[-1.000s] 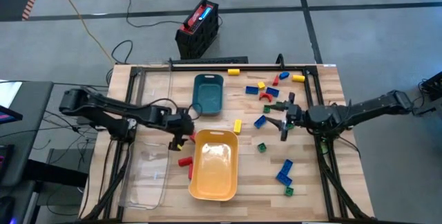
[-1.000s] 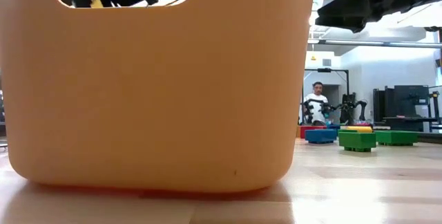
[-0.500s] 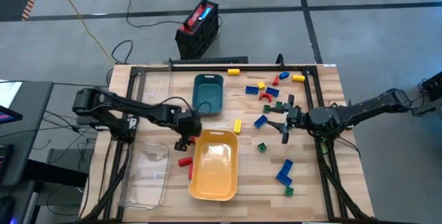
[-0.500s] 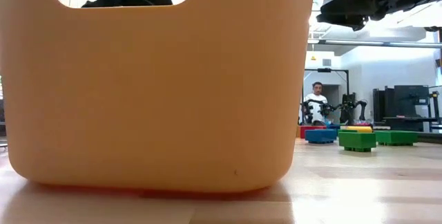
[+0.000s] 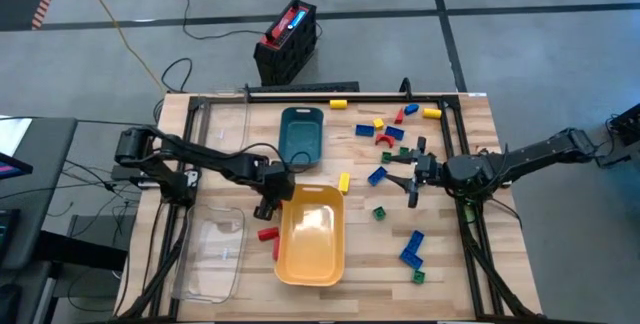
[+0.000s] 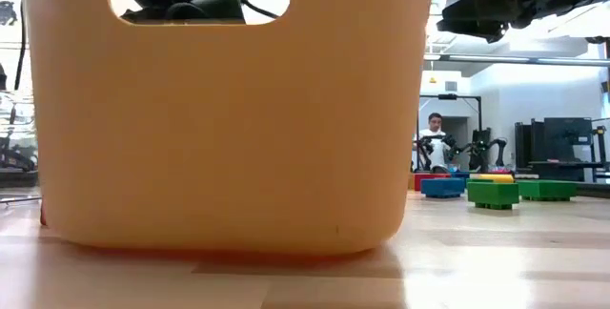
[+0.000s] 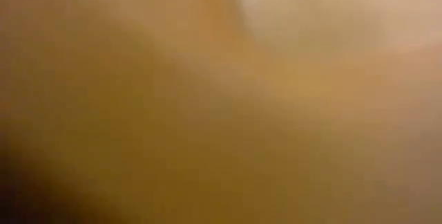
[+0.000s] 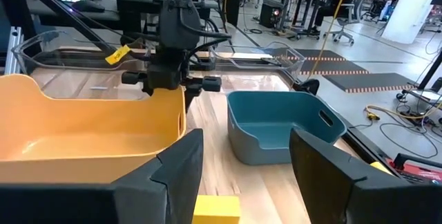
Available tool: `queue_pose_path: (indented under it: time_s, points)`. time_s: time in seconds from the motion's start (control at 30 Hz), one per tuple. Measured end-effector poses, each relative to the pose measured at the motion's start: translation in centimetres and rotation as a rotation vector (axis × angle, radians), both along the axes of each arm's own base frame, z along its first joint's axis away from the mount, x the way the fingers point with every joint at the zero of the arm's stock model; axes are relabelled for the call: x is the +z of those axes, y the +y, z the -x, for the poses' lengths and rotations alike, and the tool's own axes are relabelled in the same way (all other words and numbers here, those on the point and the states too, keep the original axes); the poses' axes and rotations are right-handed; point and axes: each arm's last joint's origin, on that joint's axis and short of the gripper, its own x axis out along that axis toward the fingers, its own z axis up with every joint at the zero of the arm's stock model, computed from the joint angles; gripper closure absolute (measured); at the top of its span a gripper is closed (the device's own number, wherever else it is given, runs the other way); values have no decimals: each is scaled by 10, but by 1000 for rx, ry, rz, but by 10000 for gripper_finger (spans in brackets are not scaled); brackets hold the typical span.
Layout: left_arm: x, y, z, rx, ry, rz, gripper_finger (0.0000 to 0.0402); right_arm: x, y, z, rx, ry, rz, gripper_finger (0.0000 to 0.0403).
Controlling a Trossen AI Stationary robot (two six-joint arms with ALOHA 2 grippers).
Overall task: Sort blocks
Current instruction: Put the red rectangular wooden block into the blue bin
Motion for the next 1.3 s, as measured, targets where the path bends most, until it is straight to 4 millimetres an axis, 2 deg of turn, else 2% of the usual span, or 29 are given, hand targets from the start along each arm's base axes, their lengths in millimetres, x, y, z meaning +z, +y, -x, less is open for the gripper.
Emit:
queue_pose_path:
  time_s: [0.13,0.43,0.63,0.9,1.3]
  points:
    - [3,-2,1,-19,-7,-11,277,0,0,0,-2,-2,-8,175]
    - [7,0,9,-9,38,-68,277,0,0,0,-5,-7,-26,175]
    - [35,0,21,23,-49,-69,277,0,0,0,-6,-8,-26,175]
    - [71,2,48,89,-127,-72,277,1,0,0,-9,-21,-31,175]
    - [104,11,77,214,-264,-72,277,1,-1,0,-22,-24,-52,175]
